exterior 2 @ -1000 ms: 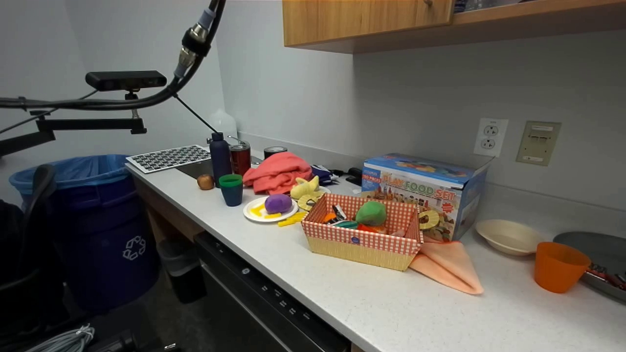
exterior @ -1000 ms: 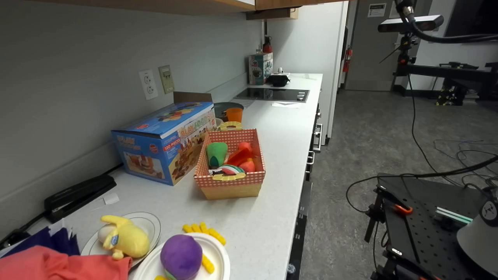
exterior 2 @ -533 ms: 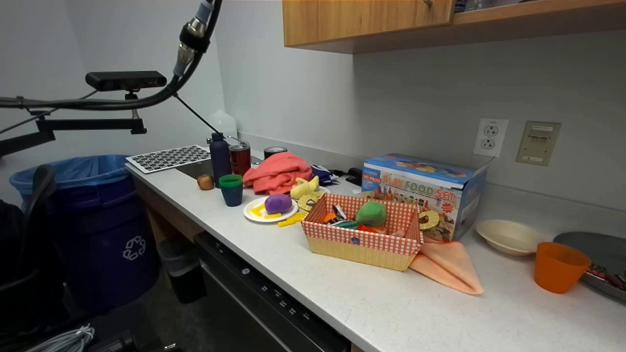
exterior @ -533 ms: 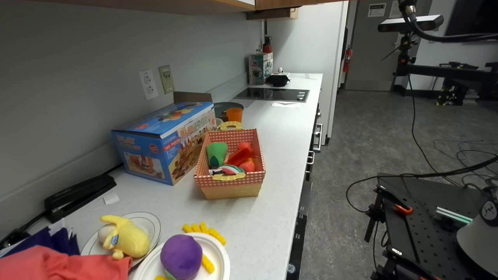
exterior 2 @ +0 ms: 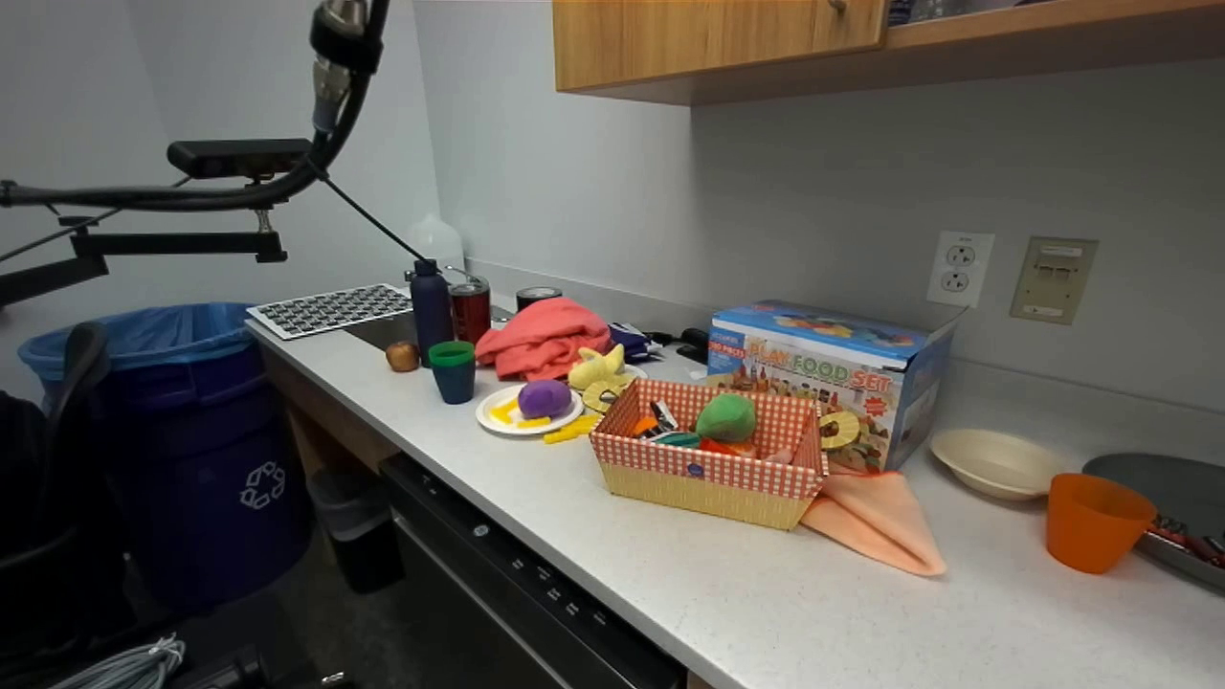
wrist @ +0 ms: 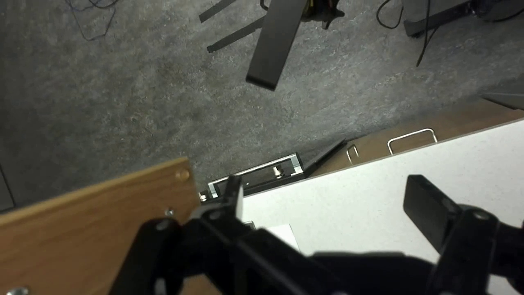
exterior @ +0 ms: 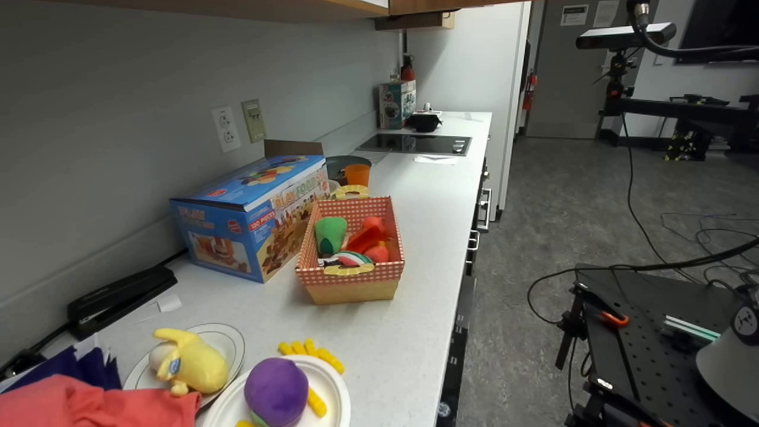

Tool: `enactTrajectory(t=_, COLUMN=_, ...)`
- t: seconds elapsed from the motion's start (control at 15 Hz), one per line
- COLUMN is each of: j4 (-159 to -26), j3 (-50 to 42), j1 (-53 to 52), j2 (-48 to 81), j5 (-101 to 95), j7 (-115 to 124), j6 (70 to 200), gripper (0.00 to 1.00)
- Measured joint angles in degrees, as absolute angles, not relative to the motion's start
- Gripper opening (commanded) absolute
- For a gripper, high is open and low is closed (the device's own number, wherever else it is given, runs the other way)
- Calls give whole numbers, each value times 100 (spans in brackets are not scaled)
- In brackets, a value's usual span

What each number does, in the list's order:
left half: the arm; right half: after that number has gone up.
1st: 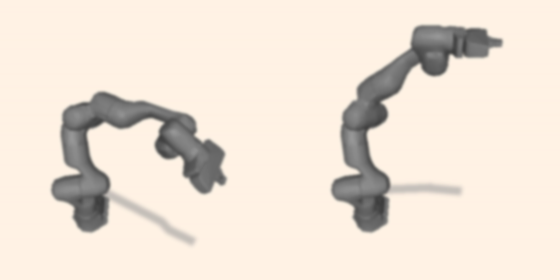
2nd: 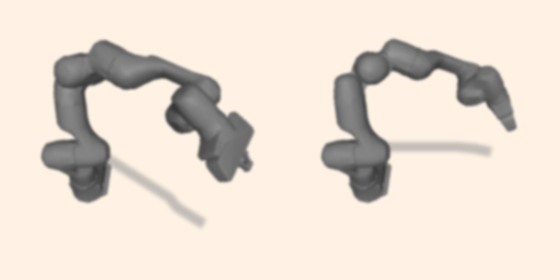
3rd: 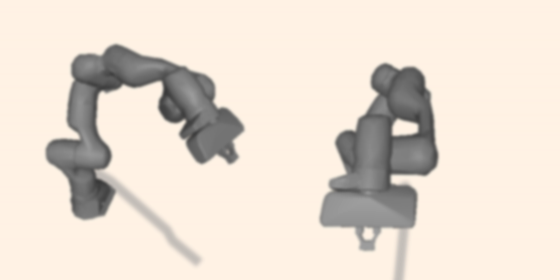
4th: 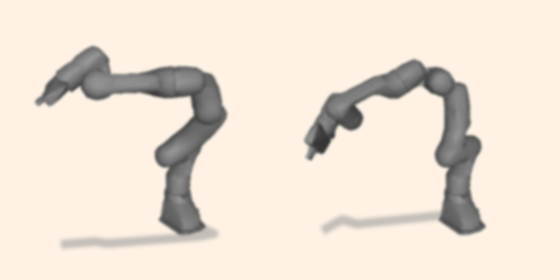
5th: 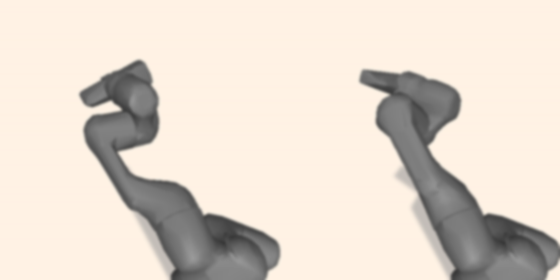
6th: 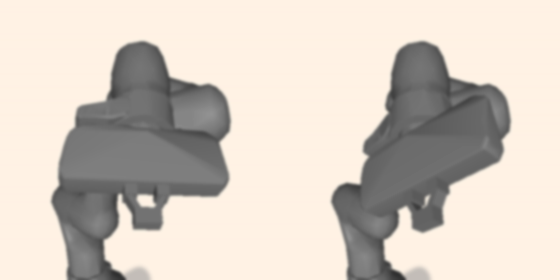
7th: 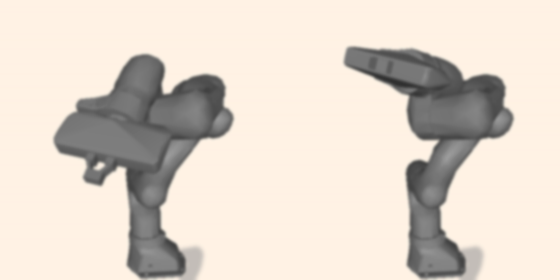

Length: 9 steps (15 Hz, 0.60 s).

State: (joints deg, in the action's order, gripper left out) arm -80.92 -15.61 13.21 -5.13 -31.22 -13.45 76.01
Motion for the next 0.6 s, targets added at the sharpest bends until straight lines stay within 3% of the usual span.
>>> enactTrajectory(t=0.6, j4=-8648, j3=-1863, j1=1547, j2=-1181, j5=-3005, j7=-1329, j6=7602, gripper=100)
